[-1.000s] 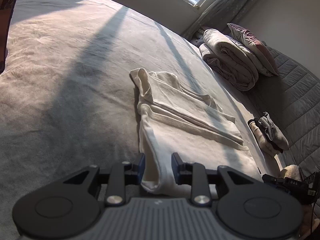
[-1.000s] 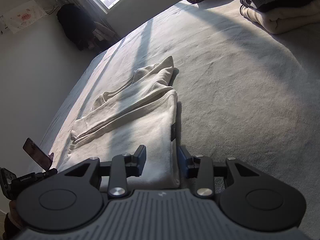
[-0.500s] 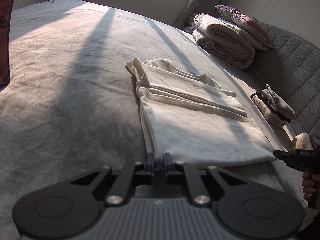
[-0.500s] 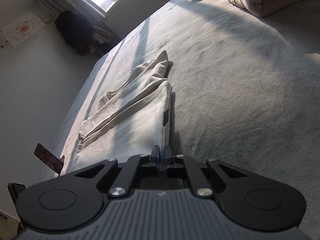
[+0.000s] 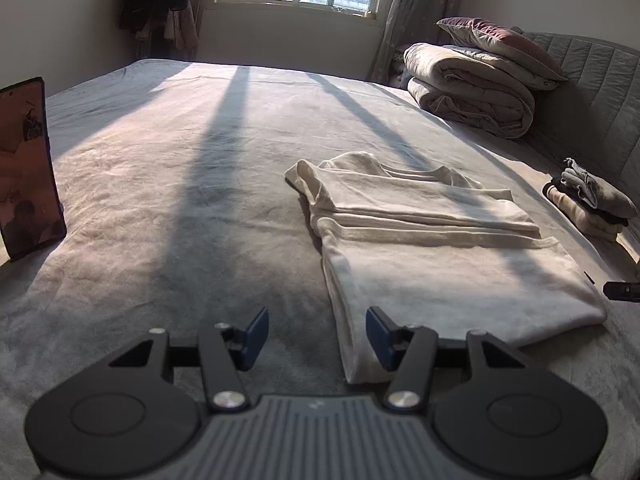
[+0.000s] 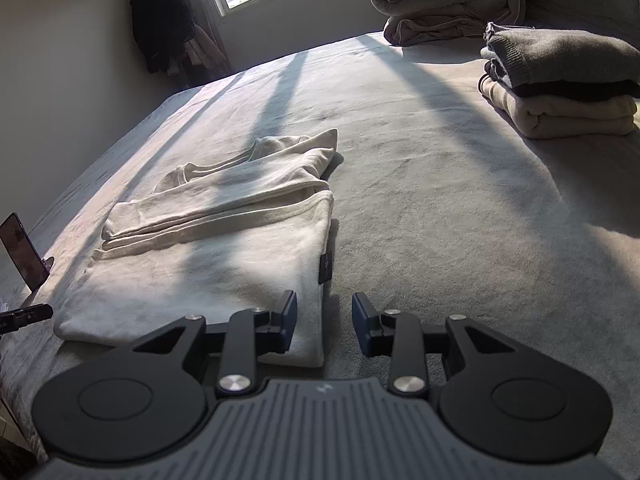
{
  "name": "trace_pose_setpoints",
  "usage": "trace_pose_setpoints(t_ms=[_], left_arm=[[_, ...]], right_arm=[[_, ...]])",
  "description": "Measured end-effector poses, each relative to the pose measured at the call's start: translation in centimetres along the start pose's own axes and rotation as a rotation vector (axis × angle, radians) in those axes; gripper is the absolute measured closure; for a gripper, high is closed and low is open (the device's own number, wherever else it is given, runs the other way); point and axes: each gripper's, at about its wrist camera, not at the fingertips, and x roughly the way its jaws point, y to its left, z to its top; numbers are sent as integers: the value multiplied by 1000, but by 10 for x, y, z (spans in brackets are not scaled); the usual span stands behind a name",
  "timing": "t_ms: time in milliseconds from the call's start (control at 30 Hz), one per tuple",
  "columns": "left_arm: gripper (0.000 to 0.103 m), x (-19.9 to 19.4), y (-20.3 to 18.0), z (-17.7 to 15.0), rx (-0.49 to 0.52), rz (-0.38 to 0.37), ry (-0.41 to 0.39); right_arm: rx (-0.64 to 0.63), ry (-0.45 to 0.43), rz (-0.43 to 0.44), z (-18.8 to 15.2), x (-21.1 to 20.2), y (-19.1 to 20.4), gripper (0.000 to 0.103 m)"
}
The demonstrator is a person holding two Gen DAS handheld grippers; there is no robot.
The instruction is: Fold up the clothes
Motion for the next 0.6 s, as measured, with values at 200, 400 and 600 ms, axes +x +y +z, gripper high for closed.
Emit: trace_pose_setpoints(t_ms=[200, 400, 600], left_arm=[[47, 27, -32, 10, 59, -30, -101], [47, 64, -52, 14, 116, 7, -100], [45, 85, -48, 9, 117, 2, -28]], right_arm=[[-149, -82, -53, 4, 22, 25, 56], [-236, -94, -100, 10, 57, 46, 56], [-245, -27, -133, 8, 88, 32, 56]])
